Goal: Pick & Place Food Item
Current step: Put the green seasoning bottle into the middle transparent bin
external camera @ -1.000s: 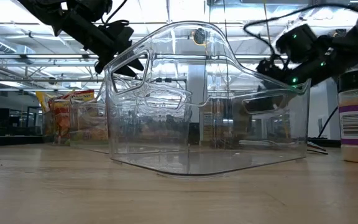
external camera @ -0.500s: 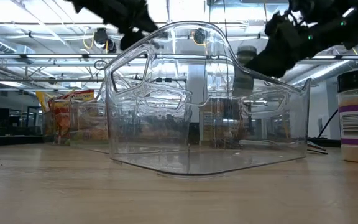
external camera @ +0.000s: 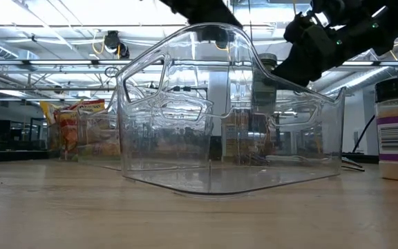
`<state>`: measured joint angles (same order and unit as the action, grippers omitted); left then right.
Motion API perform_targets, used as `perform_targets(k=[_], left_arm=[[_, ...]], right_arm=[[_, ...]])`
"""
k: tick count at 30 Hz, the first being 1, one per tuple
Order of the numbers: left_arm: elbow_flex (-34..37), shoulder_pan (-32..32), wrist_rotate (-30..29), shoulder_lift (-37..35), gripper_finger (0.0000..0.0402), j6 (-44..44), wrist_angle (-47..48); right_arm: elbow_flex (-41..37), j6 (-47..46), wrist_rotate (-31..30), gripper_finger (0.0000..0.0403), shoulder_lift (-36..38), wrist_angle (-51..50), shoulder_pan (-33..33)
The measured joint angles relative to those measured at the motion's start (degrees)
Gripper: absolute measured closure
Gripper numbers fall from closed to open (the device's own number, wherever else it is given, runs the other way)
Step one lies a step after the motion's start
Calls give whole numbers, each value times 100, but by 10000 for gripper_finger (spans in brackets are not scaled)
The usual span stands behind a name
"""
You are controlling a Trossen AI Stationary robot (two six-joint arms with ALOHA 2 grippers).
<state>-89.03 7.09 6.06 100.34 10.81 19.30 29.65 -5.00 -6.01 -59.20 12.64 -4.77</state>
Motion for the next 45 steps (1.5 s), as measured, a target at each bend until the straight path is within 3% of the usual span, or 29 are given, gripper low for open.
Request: perform_targets(k=[9,22,37,41,45], left_arm=[[-228,-118,2,684,172,-187,-514],[-230,-59,-91,915,169,-528,-849],[-226,4,-79,926,55,-673,-833],[-226,27,66,926,58,-659,-942],[-226,31,807,922,79,-537,-1066]], right_arm=[[-2,31,19,213,2,89,2],[-4,119,-12,213,0,83,83],[-2,169,49,213,7,241,177],[-2,264,11,213,7,251,222],[-2,276,35,213,7,261,231]])
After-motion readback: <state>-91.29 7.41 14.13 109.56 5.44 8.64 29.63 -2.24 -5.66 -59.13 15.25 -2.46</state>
